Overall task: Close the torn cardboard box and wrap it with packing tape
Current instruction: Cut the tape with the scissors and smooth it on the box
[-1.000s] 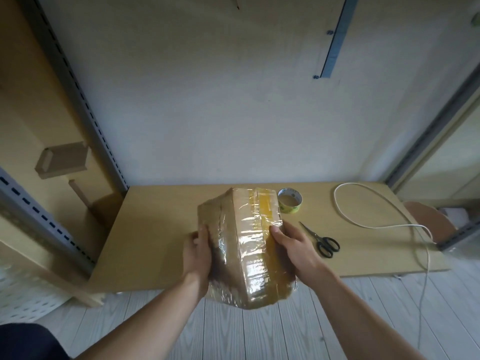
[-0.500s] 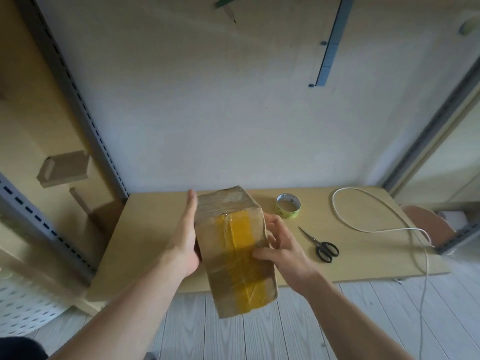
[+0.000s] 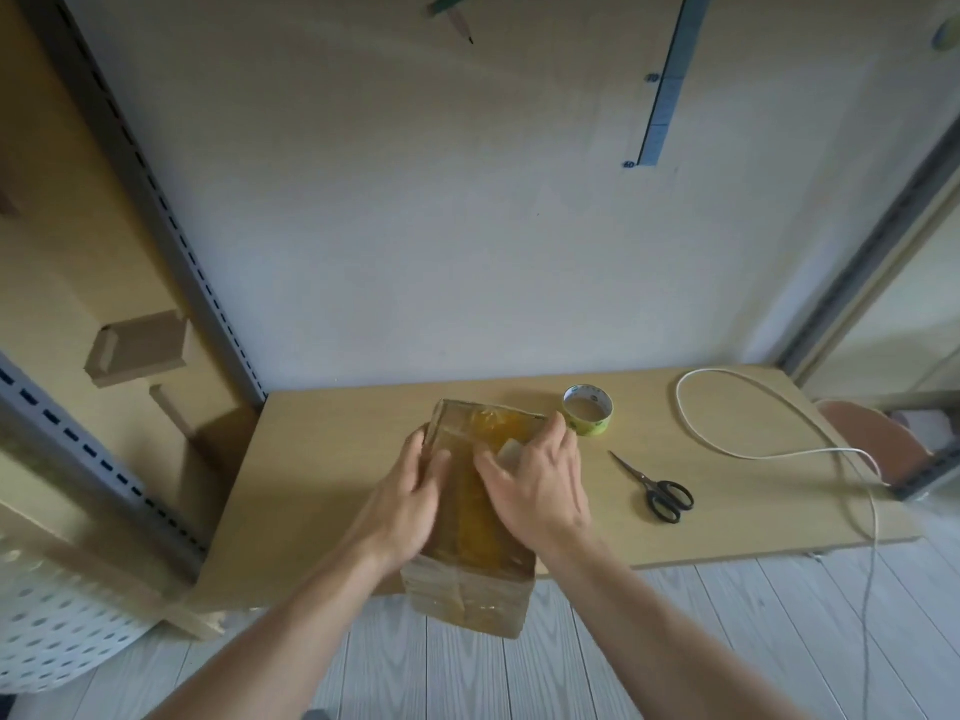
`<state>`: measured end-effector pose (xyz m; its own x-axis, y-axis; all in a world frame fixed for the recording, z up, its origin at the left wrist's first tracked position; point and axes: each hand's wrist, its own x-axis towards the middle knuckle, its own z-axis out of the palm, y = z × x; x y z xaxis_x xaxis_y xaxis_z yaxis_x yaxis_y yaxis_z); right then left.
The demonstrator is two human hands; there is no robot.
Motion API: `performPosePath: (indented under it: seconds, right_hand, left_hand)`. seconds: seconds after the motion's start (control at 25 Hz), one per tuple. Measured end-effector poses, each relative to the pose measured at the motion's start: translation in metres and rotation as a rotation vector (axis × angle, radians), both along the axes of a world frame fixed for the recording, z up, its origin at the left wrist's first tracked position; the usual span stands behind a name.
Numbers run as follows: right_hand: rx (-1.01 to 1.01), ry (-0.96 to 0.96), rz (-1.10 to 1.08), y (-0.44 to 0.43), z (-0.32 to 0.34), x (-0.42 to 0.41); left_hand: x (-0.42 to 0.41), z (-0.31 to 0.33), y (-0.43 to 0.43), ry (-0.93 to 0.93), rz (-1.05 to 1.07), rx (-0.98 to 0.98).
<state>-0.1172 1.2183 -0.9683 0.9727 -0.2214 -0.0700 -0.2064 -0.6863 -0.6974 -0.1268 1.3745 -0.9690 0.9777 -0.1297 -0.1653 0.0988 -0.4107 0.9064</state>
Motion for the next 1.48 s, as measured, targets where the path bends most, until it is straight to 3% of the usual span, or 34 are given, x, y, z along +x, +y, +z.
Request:
performPosePath:
  seconds: [0.08,0.12,0.36,0.48,0.56,0.64,0.68,0.76,0.84,0.88,1.04,1.2,1.36,1.48]
  right_hand:
    - [-0.474,-0.136,0.095,0.015,0.006,0.001]
    - [-0.558,-0.161,0.154,0.02,0.006,0.01]
    - [-0.609,-0.058,0.116,0.021,0.025,0.062]
    - [-0.364,0.079,-0.054,0.013,0.026,0.093]
    - [0.135,0.172,-0.106,-0.009,0.02,0.1]
    - [0.646,0.248,0.055,-0.033,0.0,0.076]
    - [0.763,0.278,0.166,-0.045,-0.013,0.057]
    - [0.767,0.382,0.36,-0.058,-0.033,0.019]
    - [0.698,0.378,0.354,-0.058,-0.055,0.003]
    - [0.644,0.329,0.304,-0.056,-0.063,0.002]
    - [0.366,0.132,0.179,-0.042,-0.072,0.007]
    - [0.15,-0.048,0.029,-0.039,-0.053,0.02]
    - [0.194,0.111,0.069,-0.048,-0.078,0.029]
    - [0.275,0.133,0.013,-0.043,-0.088,0.033]
  left_hand:
    - [0.004,-0.007,0.001,-0.064,0.0,0.088]
    - [0.008,-0.011,0.003,-0.075,0.005,0.104]
    - [0.006,-0.014,0.005,-0.106,-0.009,0.072]
    - [0.009,-0.012,0.006,-0.151,0.053,0.079]
    - [0.012,-0.004,0.005,-0.177,0.111,0.237]
    - [0.027,0.0,0.009,-0.167,0.244,0.38]
    - [0.041,-0.003,0.016,-0.123,0.323,0.366]
    - [0.055,-0.008,0.032,-0.011,0.533,0.071]
    - [0.045,-0.04,0.039,0.099,0.656,-0.501]
    - [0.03,-0.067,0.035,0.148,0.616,-0.657]
    - [0.0,-0.152,0.024,0.111,0.326,-0.529]
    - [0.045,-0.102,0.018,0.255,0.277,-0.512]
    - [0.026,-0.087,-0.009,0.161,0.255,-0.498]
    - [0.04,-0.088,-0.006,0.153,0.231,-0.31]
